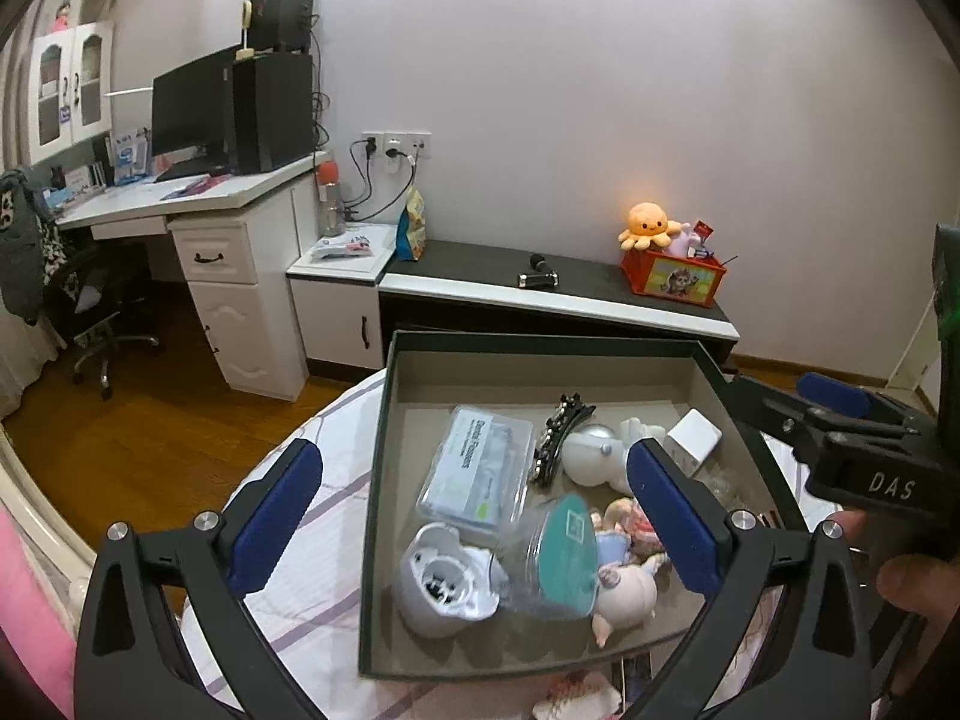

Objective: Organize rigid objects
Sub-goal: 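Withdraw both grippers from the tray toward the last two items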

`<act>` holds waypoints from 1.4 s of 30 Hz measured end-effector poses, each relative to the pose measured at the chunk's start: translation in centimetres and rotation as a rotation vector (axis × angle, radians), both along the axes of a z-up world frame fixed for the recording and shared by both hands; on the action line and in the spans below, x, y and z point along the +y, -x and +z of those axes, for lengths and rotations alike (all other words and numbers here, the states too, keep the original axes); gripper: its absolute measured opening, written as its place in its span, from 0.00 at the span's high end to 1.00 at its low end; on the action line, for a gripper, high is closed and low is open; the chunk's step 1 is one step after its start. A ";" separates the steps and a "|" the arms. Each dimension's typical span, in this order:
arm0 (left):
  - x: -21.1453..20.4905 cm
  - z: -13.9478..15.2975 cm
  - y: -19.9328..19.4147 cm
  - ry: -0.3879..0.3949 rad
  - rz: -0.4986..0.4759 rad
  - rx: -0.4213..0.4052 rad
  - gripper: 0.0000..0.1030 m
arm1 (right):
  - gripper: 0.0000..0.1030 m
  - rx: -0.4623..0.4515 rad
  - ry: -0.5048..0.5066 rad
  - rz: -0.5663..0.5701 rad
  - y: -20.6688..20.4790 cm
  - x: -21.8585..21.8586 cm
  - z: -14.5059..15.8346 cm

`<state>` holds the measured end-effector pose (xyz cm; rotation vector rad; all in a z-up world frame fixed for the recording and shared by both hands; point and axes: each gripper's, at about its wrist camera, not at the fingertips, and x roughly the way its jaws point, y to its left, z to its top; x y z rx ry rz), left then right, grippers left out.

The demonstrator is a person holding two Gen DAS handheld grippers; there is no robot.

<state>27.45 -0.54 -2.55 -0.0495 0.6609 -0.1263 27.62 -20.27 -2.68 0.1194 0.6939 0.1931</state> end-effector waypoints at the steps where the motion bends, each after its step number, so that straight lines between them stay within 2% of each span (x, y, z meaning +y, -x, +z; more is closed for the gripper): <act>1: 0.0 0.1 0.3 -0.003 0.004 0.000 0.00 | 0.00 -0.003 0.000 0.000 0.4 0.1 0.2; 21: 1.8 1.6 7.8 0.021 0.045 -0.045 0.00 | 0.00 -0.041 -0.001 -0.006 7.7 0.2 0.9; 31: 1.8 2.4 11.6 0.020 0.046 -0.074 0.00 | 0.00 -0.081 0.012 0.002 12.2 0.1 2.2; 42: 1.7 1.2 16.1 0.013 0.051 -0.073 0.00 | 0.00 -0.041 -0.001 0.020 16.4 0.6 0.0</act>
